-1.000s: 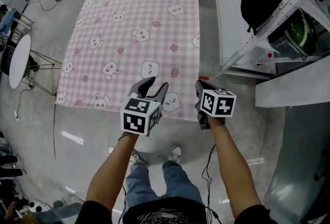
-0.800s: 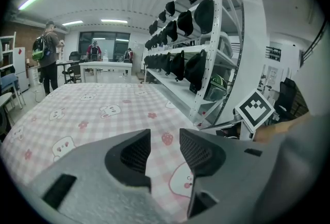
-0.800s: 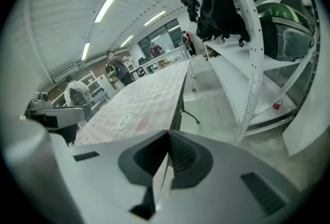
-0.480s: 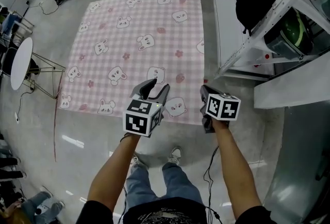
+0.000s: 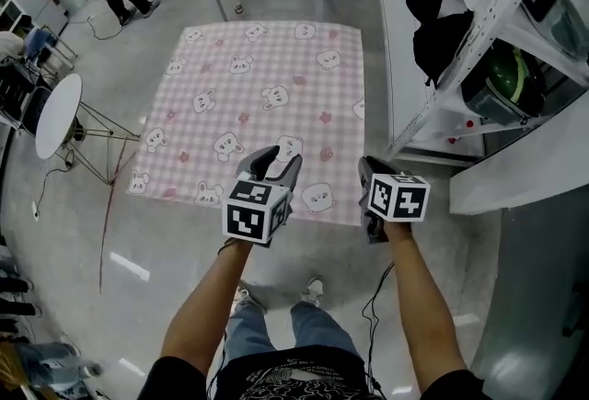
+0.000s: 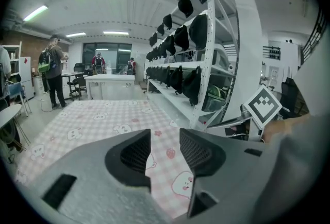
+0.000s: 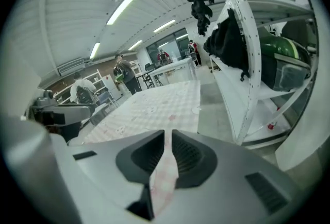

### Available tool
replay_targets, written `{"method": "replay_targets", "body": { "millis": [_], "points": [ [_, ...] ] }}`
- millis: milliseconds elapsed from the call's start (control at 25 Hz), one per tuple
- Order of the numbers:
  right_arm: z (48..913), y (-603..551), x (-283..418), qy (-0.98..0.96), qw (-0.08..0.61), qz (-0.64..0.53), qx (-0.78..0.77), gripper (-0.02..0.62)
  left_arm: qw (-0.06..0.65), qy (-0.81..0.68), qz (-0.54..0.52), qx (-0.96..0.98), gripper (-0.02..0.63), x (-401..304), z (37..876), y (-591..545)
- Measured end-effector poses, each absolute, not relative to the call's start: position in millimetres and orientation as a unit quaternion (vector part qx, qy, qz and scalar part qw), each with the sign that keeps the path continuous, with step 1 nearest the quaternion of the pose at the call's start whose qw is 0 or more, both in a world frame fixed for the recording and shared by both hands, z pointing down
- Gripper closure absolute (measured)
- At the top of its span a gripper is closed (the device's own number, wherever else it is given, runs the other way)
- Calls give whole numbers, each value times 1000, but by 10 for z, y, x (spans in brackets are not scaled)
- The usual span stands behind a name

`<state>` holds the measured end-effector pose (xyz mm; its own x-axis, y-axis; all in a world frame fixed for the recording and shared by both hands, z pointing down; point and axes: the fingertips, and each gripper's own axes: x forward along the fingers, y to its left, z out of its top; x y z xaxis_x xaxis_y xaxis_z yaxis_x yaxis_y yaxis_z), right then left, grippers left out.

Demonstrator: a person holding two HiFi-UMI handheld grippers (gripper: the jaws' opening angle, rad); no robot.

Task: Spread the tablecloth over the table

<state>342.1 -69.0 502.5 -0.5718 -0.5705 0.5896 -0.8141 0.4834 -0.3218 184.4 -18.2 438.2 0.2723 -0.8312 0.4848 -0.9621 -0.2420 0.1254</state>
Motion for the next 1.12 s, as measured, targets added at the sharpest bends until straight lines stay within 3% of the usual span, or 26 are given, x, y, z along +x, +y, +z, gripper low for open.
{"method": "replay_targets", "body": {
  "millis": [280, 720, 840, 1120],
  "points": [
    [3962, -389, 3123, -872, 164, 241, 393, 572, 186, -615, 136, 754, 434, 1553, 3712, 107],
    [2874, 259, 2711, -896, 138, 145, 396, 591, 123, -620, 127, 764, 543, 1054, 2875, 630],
    [2685, 362, 2595, -904, 129, 121, 388, 592, 117, -619, 124, 767, 598, 950, 2784, 691],
    [2564, 432, 2498, -911, 119, 84, 385, 592, 92, -614, 124, 774, 600, 948, 2756, 762]
  ]
}}
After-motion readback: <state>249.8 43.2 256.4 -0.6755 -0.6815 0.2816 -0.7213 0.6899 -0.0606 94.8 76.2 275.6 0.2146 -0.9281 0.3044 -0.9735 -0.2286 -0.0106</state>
